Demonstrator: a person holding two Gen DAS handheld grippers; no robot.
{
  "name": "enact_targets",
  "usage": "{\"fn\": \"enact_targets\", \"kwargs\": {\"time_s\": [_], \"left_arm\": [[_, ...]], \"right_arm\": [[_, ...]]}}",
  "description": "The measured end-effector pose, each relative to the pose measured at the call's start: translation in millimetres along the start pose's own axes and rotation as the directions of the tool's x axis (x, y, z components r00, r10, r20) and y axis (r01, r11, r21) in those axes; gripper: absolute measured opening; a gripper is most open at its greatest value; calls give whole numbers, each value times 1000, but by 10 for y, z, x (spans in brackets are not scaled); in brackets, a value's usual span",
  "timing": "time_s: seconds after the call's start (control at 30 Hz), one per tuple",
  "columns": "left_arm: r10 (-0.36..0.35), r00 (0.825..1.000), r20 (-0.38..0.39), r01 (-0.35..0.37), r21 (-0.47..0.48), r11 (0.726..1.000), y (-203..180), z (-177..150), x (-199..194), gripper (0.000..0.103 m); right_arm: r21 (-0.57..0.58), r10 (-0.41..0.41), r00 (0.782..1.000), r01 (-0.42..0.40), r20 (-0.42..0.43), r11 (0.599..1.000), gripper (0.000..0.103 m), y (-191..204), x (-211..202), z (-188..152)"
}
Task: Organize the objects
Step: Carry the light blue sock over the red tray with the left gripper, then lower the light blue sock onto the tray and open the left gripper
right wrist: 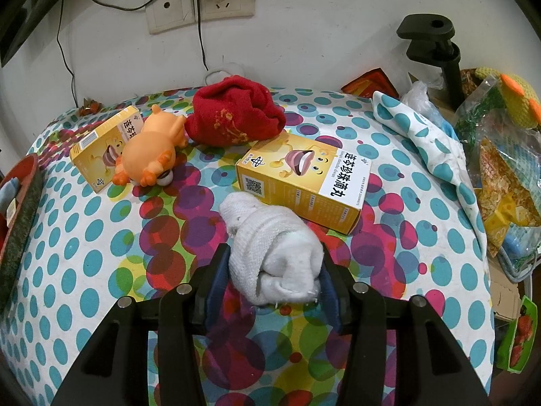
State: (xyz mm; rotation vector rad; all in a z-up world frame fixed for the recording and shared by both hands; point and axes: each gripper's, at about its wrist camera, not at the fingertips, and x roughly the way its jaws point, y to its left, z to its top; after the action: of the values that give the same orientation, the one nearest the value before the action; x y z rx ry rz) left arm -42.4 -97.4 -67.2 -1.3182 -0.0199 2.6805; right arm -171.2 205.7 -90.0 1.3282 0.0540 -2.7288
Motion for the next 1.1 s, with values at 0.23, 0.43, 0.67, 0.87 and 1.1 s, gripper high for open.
{"fn": "enact_targets", "kwargs": {"time_s": [0.23,0.43,0.67,0.87,1.1], "left_arm": [[67,996,65,-63,-68,996,420,47,-324,30],[167,984,55,-156,-161,975,913,47,-384,30],[230,973,-17,-228,-231,946,1418,-90,-192,30],[238,970,-44,-242,-245,939,1608,-192,-91,30],[235,971,-51,-240,-251,938,1700,-227,-29,30]], "right_arm": [[0,-1,1000,1,0,1000,48,1,2,0],[-1,-3,1000,3,0,1000,48,5,4,3],[-3,-7,1000,7,0,1000,48,18,1,4],[-7,-14,1000,14,-1,1000,48,14,11,9],[-8,-17,1000,17,-1,1000,48,16,14,12]]}}
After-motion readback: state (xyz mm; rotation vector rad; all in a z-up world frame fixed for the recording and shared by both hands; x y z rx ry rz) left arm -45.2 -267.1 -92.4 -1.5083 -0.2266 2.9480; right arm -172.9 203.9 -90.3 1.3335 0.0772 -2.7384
